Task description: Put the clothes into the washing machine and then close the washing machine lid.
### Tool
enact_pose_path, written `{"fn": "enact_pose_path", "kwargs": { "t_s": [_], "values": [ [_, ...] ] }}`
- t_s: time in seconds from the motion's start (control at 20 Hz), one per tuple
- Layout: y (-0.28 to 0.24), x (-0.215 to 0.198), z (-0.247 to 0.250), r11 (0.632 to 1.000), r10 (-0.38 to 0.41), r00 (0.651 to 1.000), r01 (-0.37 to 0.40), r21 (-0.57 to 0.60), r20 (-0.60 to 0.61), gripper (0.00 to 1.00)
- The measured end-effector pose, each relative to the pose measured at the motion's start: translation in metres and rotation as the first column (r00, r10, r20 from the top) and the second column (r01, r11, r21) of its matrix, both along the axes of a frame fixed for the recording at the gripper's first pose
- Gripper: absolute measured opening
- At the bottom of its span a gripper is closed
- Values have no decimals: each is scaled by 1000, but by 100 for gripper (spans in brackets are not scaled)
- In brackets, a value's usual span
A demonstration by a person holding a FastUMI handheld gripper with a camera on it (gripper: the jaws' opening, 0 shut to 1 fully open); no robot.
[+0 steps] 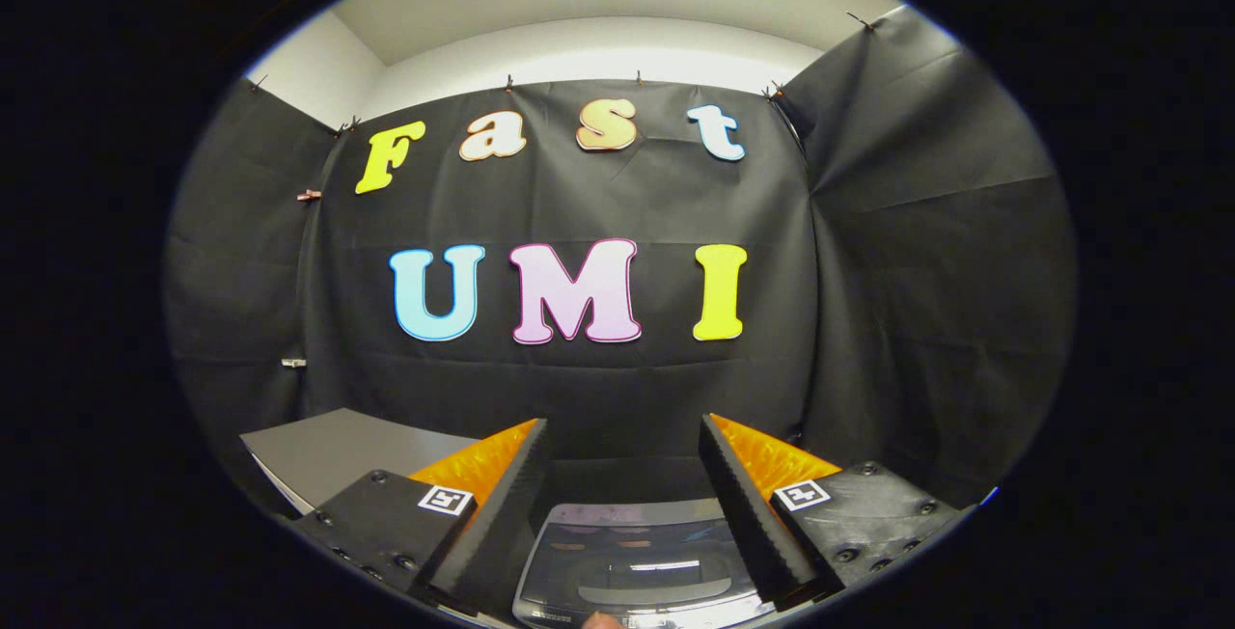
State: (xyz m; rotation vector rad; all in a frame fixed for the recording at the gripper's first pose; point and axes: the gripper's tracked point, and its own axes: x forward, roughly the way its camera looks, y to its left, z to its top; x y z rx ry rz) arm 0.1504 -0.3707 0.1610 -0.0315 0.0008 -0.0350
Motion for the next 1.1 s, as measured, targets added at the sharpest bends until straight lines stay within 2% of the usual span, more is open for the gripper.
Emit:
{"fn": "enact_pose_path", "kwargs": {
  "t_s": [1.1],
  "values": [
    [1, -5, 8, 1000, -15, 1000, 15, 14, 3, 98]
  ]
}}
